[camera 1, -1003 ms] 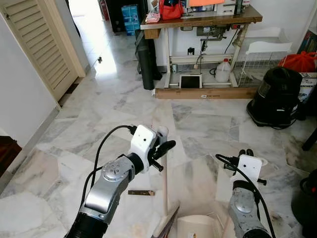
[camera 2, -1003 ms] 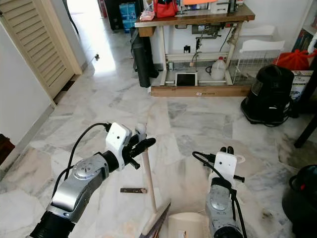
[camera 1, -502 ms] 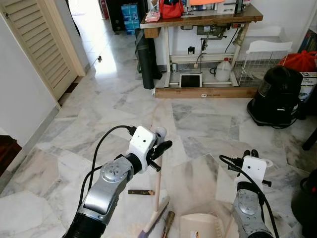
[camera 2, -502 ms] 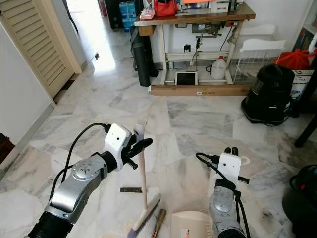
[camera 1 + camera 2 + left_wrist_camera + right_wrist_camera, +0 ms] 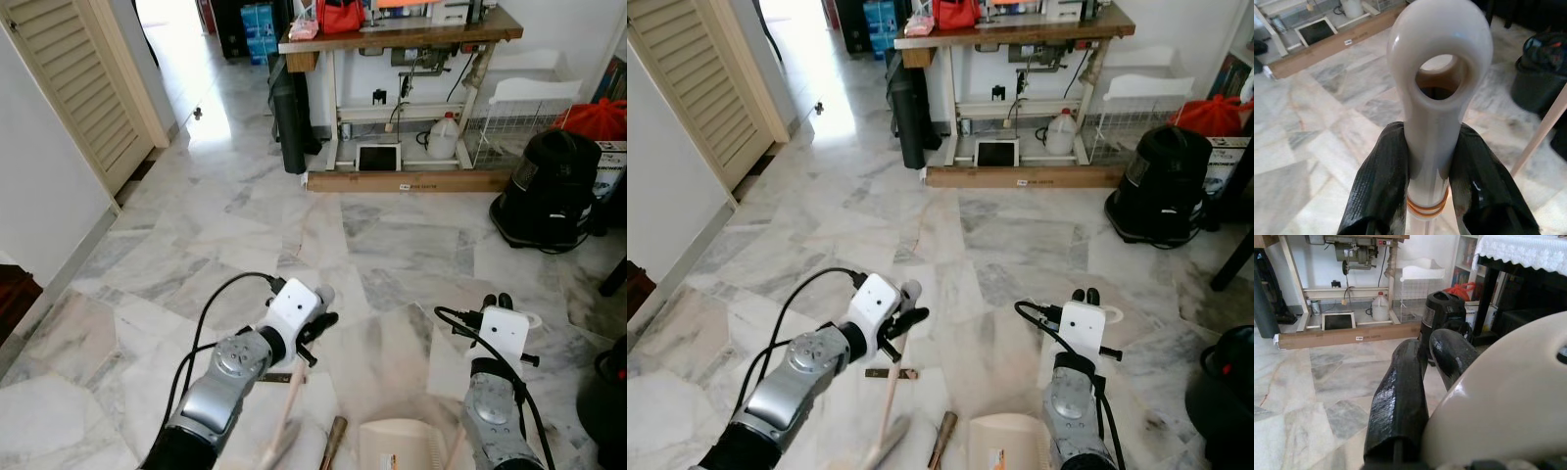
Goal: Sweep floor
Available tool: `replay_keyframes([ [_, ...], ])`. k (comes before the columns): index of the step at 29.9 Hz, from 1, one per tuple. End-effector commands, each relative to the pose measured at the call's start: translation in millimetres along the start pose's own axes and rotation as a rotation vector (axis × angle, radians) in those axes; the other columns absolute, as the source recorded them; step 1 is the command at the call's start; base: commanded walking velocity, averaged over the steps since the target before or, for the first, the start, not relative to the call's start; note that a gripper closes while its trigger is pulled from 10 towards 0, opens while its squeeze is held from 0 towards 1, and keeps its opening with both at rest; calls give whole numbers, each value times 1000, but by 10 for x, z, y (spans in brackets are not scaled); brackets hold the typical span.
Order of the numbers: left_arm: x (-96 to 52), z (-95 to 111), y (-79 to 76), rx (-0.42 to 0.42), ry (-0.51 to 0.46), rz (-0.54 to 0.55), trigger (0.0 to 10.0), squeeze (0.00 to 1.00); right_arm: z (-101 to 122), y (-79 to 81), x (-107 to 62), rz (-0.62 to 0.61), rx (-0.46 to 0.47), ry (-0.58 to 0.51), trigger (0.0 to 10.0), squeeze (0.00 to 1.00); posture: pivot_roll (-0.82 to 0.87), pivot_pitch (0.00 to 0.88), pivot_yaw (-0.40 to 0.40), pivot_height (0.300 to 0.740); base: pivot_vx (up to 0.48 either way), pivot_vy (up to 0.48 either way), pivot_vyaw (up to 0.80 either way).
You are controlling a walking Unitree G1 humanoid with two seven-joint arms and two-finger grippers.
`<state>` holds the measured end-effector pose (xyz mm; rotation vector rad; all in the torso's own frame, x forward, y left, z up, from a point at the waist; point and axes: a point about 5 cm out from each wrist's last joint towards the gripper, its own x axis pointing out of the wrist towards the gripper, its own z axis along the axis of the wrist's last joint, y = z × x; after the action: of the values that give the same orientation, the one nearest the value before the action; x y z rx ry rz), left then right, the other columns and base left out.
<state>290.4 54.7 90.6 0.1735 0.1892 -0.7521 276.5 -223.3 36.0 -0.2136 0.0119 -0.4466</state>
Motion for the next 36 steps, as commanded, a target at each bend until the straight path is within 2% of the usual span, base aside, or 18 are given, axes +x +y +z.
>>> replay_keyframes([
  [1, 64, 115, 5, 1, -44, 15, 10000, 0, 16, -6, 2, 12, -15, -9, 10000, 0, -45, 6, 65, 740, 0, 0, 0],
  [3, 82, 122, -23, -2, -49, 8, 10000, 0, 13, -13, 0, 12, -18, -9, 10000, 0, -49, 9, 63, 740, 0, 0, 0],
  [5, 140, 159, -142, -22, -73, -18, 10000, 0, 10, -42, -12, 12, -27, -16, 10000, 0, -63, 19, 58, 740, 0, 0, 0],
  [10, 167, 164, -277, -39, -78, -59, 10000, 0, -34, -68, -70, 20, -34, -6, 10000, 0, -59, 45, 54, 740, 0, 0, 0],
  [17, 153, 139, -331, -45, -54, -102, 10000, 0, -55, -41, -116, 36, -41, 2, 10000, 0, -47, 63, 57, 740, 0, 0, 0],
  [22, 152, 112, -304, -70, -27, -96, 10000, 0, -41, -4, -112, 44, -40, 6, 10000, 0, -41, 66, 58, 740, 0, 0, 0],
  [24, 171, 117, -304, -113, -16, -98, 10000, 0, -22, 17, -99, 48, -37, 3, 10000, 0, -31, 66, 60, 740, 0, 0, 0],
  [28, 183, 124, -302, -146, -13, -93, 10000, 0, -14, 29, -92, 49, -35, 3, 10000, 0, -30, 63, 60, 740, 0, 0, 0],
  [33, 226, 198, -344, -266, -46, -93, 10000, 0, 1, 38, -92, 50, -31, 1, 10000, 0, -33, 67, 57, 740, 0, 0, 0],
  [36, 242, 224, -365, -290, -58, -91, 10000, 0, -6, 36, -104, 49, -29, 3, 10000, 0, -34, 67, 57, 740, 0, 0, 0],
])
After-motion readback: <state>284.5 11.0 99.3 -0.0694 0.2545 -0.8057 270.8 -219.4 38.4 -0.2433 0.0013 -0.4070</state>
